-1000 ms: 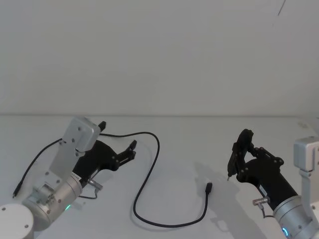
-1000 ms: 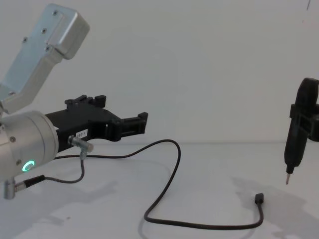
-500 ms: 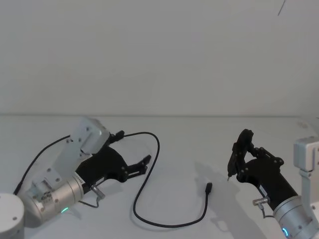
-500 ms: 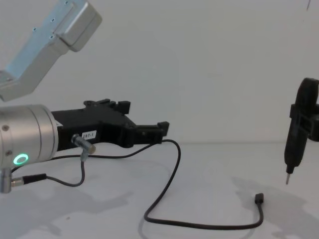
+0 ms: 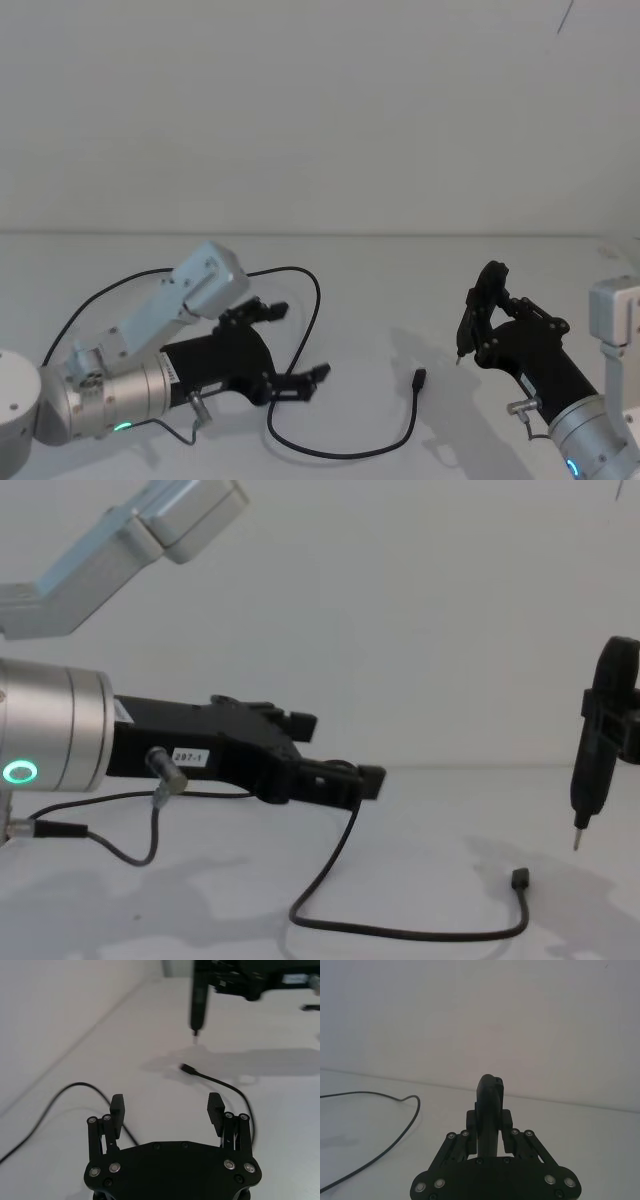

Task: Pick up the data cable with the one hand.

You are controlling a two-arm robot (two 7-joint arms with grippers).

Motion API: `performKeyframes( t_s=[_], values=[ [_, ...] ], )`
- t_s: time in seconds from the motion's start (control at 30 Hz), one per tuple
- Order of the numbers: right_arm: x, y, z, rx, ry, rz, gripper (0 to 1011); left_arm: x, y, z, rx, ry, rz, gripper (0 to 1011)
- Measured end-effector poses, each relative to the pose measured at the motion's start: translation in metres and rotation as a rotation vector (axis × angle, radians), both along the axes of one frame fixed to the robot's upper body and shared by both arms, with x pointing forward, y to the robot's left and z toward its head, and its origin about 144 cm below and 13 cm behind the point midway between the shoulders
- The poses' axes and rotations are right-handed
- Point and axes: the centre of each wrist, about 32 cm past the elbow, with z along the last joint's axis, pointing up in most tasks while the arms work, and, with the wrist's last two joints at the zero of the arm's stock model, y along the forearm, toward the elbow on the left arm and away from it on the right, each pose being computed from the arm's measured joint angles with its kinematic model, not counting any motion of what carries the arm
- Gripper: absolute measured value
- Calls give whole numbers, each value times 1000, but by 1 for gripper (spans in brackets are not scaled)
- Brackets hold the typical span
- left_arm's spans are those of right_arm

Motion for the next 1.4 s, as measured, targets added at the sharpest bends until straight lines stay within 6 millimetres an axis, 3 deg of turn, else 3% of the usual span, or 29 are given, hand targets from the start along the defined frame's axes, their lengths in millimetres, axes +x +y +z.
performKeyframes(
  t_s=[0.5, 1.4],
  values=[
    [0, 0, 0, 0, 0, 0, 279, 6, -13, 13, 150, 88, -148, 1001],
    [0, 0, 0, 0, 0, 0, 279, 19, -43, -6, 248, 146, -220, 1001]
  ],
)
